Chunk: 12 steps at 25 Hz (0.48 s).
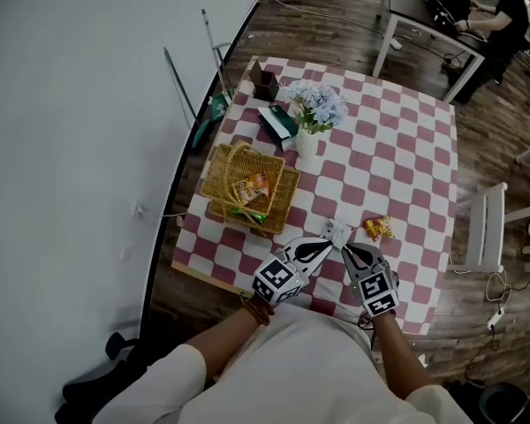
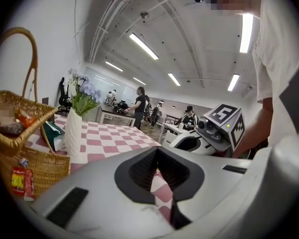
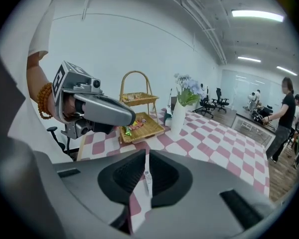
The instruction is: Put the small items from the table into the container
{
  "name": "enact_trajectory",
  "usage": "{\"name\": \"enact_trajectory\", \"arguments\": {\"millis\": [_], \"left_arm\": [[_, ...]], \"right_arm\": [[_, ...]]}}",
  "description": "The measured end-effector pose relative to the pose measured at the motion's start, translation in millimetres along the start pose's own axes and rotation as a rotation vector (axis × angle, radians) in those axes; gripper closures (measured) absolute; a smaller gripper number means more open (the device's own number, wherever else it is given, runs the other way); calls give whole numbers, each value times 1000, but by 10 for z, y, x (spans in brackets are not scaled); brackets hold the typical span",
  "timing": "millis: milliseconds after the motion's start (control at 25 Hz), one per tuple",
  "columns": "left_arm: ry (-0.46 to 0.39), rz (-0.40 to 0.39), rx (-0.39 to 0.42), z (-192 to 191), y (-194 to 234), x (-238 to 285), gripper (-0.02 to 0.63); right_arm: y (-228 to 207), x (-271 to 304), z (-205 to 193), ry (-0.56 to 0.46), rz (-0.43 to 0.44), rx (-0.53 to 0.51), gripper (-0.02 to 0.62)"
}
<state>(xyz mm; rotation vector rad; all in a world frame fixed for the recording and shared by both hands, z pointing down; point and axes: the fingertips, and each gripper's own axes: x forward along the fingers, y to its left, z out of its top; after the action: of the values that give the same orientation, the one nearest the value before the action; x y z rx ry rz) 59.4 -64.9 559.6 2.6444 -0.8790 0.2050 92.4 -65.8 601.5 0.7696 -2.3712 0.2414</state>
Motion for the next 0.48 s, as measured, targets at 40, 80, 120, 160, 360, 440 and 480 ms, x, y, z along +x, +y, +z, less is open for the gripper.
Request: {"name": "enact_trajectory", "arguments": {"millis": [40,80,120,160,360,440,480], "left_arm": [[4,2,-9,-37,17,5,591],[8,3,-18,-74,28,12,591],[13,3,-25,-112,38,22,591],[19,3,-31,-154,50,32,591],[66,6,-50,-407,126,113,591],[88,8,-54,-511,157,151,590],[100,7,-52,-559,171,171,589]], "right_arm": [[6,39,-34,13,6,-4,546],[9,74,-68,26,11,-10,546],[11,111,-101,39,14,-17,545],[13,152,-137,52,18,-24,543],[32,370,-370,126,44,-52,535],[39,444,-467,159,51,-61,534],[38,483,-516,176,53,-66,534]]}}
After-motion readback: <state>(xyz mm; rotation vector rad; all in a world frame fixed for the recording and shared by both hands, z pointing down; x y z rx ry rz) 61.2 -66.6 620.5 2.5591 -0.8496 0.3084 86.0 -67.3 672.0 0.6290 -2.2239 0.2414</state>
